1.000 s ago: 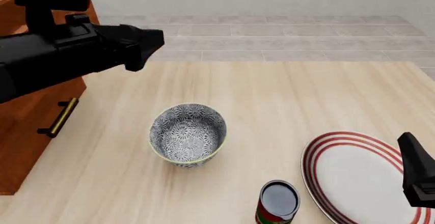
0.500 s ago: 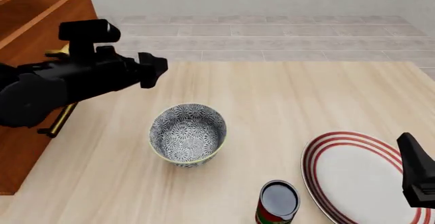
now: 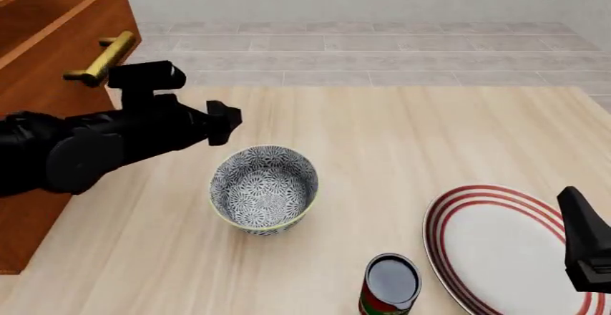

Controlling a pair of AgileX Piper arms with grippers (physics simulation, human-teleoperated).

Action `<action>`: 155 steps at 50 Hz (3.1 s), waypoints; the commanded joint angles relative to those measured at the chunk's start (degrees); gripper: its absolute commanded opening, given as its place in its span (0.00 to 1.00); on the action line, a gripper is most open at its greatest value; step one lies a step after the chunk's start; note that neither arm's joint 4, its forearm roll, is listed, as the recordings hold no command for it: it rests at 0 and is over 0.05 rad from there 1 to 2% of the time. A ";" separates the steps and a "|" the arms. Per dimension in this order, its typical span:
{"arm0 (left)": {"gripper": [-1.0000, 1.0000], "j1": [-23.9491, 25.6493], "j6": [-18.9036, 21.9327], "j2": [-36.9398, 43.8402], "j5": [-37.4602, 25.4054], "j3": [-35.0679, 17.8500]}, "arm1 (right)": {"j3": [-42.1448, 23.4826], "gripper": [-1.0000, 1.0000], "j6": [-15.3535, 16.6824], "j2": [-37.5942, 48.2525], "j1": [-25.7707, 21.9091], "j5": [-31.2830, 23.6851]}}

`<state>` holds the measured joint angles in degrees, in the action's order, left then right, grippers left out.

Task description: Put the bowl on top of the cabinet.

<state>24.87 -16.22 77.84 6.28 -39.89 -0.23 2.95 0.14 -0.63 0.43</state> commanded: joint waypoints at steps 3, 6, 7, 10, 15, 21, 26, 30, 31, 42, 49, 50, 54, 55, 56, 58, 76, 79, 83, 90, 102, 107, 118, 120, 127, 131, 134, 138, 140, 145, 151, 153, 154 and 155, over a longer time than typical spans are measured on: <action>1.00 0.18 -1.22 3.06 2.97 1.81 | 0.00 1.00 0.09 0.00 -0.06 0.00; 1.00 0.35 -1.68 4.09 3.83 2.14 | 0.00 1.00 0.09 0.00 -0.04 0.00; 1.00 0.23 -1.90 4.34 4.02 2.21 | 0.00 1.00 0.10 0.00 -0.05 0.00; 1.00 -0.08 -1.86 5.24 5.04 2.66 | 0.00 1.00 0.14 0.01 -0.11 -0.01; 1.00 -0.06 -2.29 5.89 5.64 3.14 | 0.00 1.00 0.14 0.02 -0.14 -0.05; 1.00 -0.34 -2.51 6.84 6.35 3.35 | 0.00 1.00 0.12 0.01 -0.15 -0.03; 1.00 -0.26 -2.78 7.62 6.95 3.53 | 0.00 1.00 0.10 0.00 -0.14 -0.01; 1.00 -0.07 -3.17 8.82 7.89 3.71 | 0.00 1.00 0.07 0.00 -0.12 -0.01; 1.00 -0.09 -3.17 9.20 8.24 3.83 | 0.00 1.00 0.14 0.01 -0.19 -0.02; 1.00 -0.28 -3.54 10.02 9.38 4.50 | 0.00 1.00 0.17 0.02 -0.24 -0.04; 1.00 -0.69 -3.87 10.70 10.50 5.19 | 0.00 1.00 0.32 0.04 -0.39 -0.10; 1.00 -0.75 -3.98 10.69 10.60 5.29 | 0.00 1.00 0.32 0.05 -0.41 -0.11; 1.00 -0.67 -4.42 11.12 11.06 5.52 | 0.00 1.00 0.37 0.06 -0.43 -0.12; 1.00 -0.64 -4.49 11.32 11.34 5.59 | 0.00 1.00 0.40 0.05 -0.45 -0.11; 1.00 -0.64 -4.49 11.32 11.35 5.59 | 0.00 1.00 0.40 0.05 -0.45 -0.11; 1.00 -0.73 -4.66 11.81 11.77 5.62 | 0.00 1.00 0.43 0.05 -0.43 -0.11; 1.00 -0.64 -5.36 14.07 13.61 6.02 | 0.00 1.00 0.35 0.04 -0.44 -0.10; 1.00 -0.65 -5.38 14.52 13.96 6.04 | 0.00 1.00 0.34 0.04 -0.47 -0.10; 1.00 -0.61 -5.64 15.37 14.54 6.10 | 0.00 1.00 0.30 0.04 -0.41 -0.08; 1.00 -0.61 -5.94 15.82 14.84 6.26 | 0.00 1.00 0.37 0.04 -0.46 -0.08; 1.00 -0.19 -6.39 17.60 15.80 6.34 | 0.00 1.00 0.42 0.00 -0.36 0.00; 1.00 -0.12 -6.35 17.96 16.30 6.58 | 0.00 1.00 0.46 0.02 -0.46 -0.05; 1.00 0.20 -6.87 19.44 17.09 6.50 | 0.00 1.00 0.34 0.01 -0.31 -0.02; 1.00 0.39 -7.01 19.69 17.35 6.68 | 0.00 1.00 0.37 0.01 -0.37 -0.02; 1.00 -0.17 -6.76 19.85 17.65 6.88 | 0.00 1.00 0.34 -0.01 -0.35 0.03; 1.00 -0.24 -6.99 19.99 17.96 7.06 | 0.01 1.00 0.38 -0.01 -0.37 0.06; 1.00 -0.22 -6.98 20.61 18.65 7.31 | 0.01 1.00 0.37 -0.01 -0.33 0.04; 1.00 -0.27 -7.17 20.51 18.59 7.36 | 0.00 1.00 0.40 0.00 -0.41 0.02; 1.00 -0.25 -7.04 20.58 18.70 7.37 | 0.01 1.00 0.41 0.00 -0.44 0.02; 1.00 -0.57 -6.36 20.24 18.56 7.38 | 0.01 1.00 0.41 0.00 -0.39 0.02; 0.00 -0.63 -4.44 17.77 17.36 7.71 | 0.00 1.00 0.38 0.00 -0.39 0.02; 0.00 -0.71 -4.63 17.70 17.32 7.72 | 0.01 1.00 0.40 -0.01 -0.40 0.04; 0.00 -0.65 -4.65 17.46 17.23 7.79 | 0.01 1.00 0.39 -0.01 -0.41 0.05; 0.00 -0.80 -4.73 17.30 17.19 7.87 | 0.01 1.00 0.36 -0.02 -0.39 0.06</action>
<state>24.44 -22.04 96.67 24.07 -32.40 -0.23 3.33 0.13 -1.02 0.47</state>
